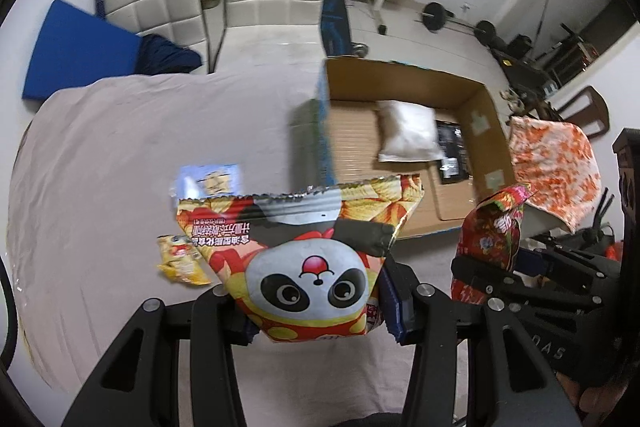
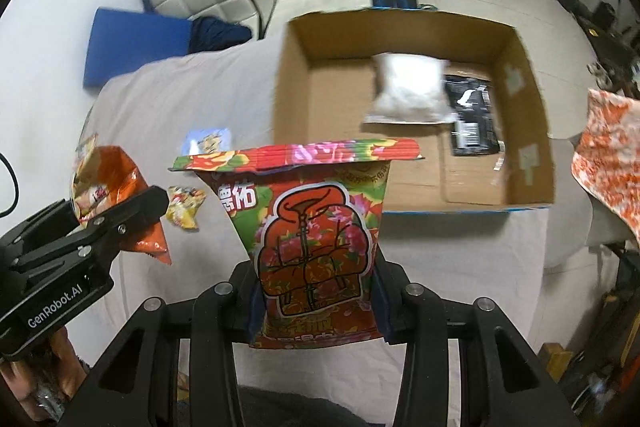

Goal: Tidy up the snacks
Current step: 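Carry both packs into the box and open both tools to release them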

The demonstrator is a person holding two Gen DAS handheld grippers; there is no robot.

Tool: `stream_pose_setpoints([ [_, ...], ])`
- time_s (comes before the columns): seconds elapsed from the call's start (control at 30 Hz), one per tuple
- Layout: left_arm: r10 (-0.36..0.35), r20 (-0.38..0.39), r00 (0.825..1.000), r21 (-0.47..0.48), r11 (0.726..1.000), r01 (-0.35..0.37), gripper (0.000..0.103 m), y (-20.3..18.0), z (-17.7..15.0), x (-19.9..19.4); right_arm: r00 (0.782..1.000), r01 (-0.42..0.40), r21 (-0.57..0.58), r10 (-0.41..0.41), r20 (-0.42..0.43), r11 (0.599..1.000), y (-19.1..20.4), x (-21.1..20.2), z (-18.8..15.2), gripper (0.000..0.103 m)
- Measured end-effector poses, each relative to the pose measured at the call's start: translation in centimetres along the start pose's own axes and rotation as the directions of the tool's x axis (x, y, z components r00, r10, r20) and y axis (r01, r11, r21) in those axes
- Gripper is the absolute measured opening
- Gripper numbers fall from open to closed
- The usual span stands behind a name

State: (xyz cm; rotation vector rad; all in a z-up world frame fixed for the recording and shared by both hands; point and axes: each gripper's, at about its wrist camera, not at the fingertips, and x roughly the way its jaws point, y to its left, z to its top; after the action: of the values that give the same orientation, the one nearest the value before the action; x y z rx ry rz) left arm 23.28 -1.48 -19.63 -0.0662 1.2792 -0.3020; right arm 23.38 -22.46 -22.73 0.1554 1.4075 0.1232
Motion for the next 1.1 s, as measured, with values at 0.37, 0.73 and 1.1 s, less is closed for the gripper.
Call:
stream_pose_setpoints([
  [0.37,-0.058,-0.051,0.997,0.035,0.998,0.060,0.044,-6.2,3.4,3.3,0.998,0.049,0.082,-0.051,0.022,0.995,-9.4,0.3,2.8,0.045],
  [0.73,-0.037,-0.195,0.980,-0.023,0.999,0.033,0.044,-7.1,10.0,12.4,0.985,0.158,0.105,-0.149,-0.091,0.982,-15.6,8.5,8.0,0.045],
  [1.1,0.003,-0.332,0.943,-0.021,1.000,-0.010,0.044,-7.8,13.8,21.4,0.956,0.217,0.120,-0.185,-0.229,0.969,-19.7,16.6,9.7,0.045],
])
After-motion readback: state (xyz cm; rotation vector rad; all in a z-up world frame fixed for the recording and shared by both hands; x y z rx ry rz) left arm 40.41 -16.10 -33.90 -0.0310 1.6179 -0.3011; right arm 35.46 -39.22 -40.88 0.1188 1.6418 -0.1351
